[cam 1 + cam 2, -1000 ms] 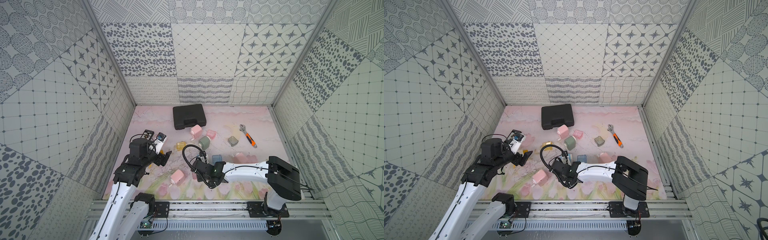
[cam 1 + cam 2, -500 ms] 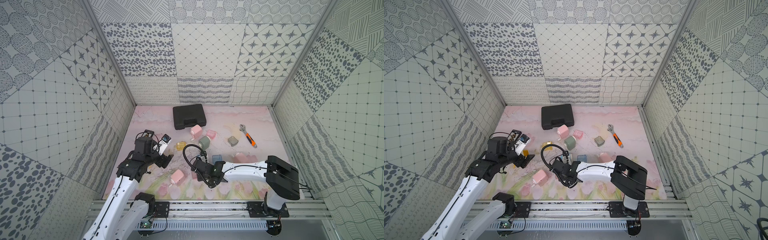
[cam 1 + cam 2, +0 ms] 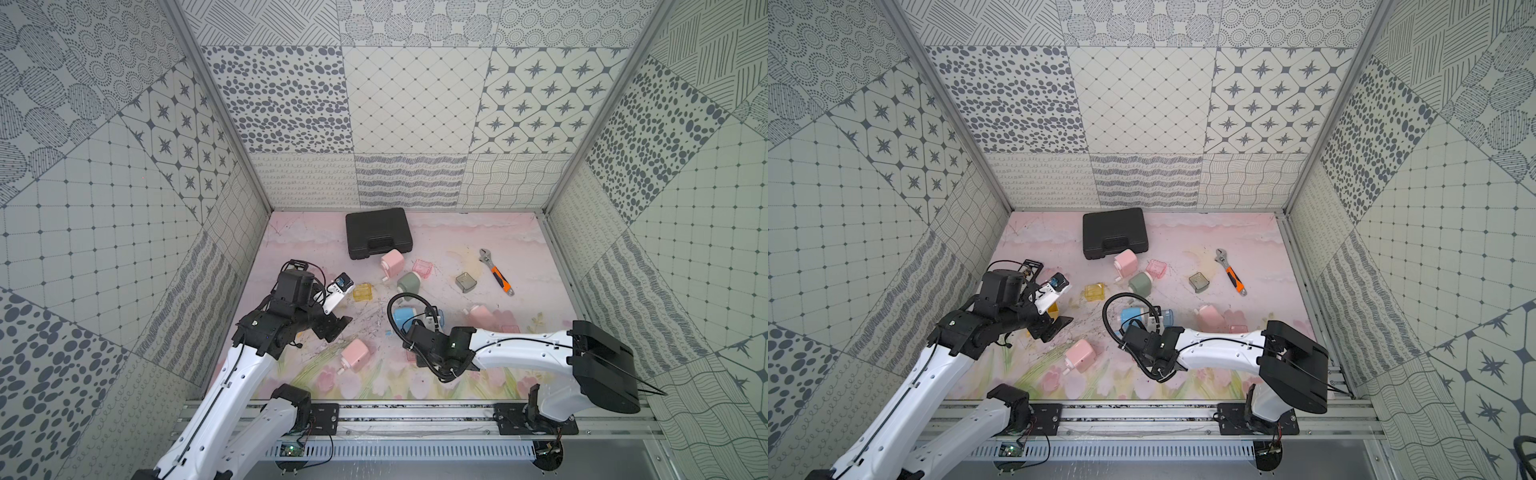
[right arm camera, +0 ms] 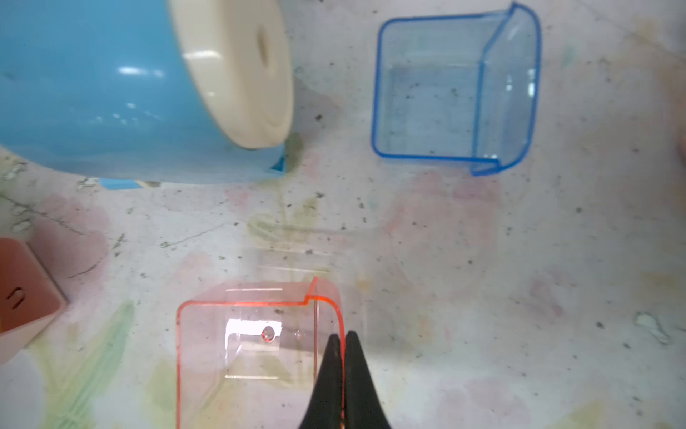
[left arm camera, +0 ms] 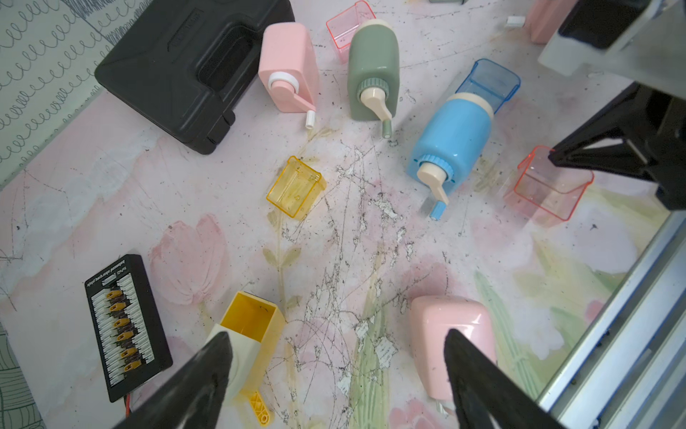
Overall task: Put the tray back into the pencil sharpener
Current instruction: Move the container to the center of the board.
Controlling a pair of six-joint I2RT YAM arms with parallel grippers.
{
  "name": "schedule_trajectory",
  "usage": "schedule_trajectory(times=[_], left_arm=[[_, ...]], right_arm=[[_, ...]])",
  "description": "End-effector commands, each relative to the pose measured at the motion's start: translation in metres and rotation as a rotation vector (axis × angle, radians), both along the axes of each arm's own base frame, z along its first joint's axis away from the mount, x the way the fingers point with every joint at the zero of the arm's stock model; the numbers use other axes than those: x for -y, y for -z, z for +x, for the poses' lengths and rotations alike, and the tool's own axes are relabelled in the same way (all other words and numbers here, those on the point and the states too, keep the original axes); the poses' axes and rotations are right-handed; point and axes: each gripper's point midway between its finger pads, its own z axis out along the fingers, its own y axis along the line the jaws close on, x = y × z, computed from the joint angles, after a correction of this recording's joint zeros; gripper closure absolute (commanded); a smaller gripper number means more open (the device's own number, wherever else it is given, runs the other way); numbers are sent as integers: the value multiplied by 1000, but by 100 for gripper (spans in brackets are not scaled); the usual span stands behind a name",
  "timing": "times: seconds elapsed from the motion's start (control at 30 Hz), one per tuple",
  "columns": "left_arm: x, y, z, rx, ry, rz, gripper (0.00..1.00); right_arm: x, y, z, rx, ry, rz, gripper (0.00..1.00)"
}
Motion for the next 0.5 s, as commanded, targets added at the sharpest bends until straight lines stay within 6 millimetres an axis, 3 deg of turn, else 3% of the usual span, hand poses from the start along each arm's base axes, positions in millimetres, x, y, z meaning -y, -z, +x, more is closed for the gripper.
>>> schedule_trajectory(times=[0.0,0.23,0.37,0.47], left_arm=[[1,12,-33,-131,88,57,11],[5,38,-52,-243,161,122,11],[13,57,-56,-321,194,159,11],[18,66,-57,-366,213,201,11]], right_arm=[[24,2,3,19,73,-38,97],[23,5,4,16,82,-32,97],[17,1,5,25,86,16,84],[16,-4,6,34,85,37,80]])
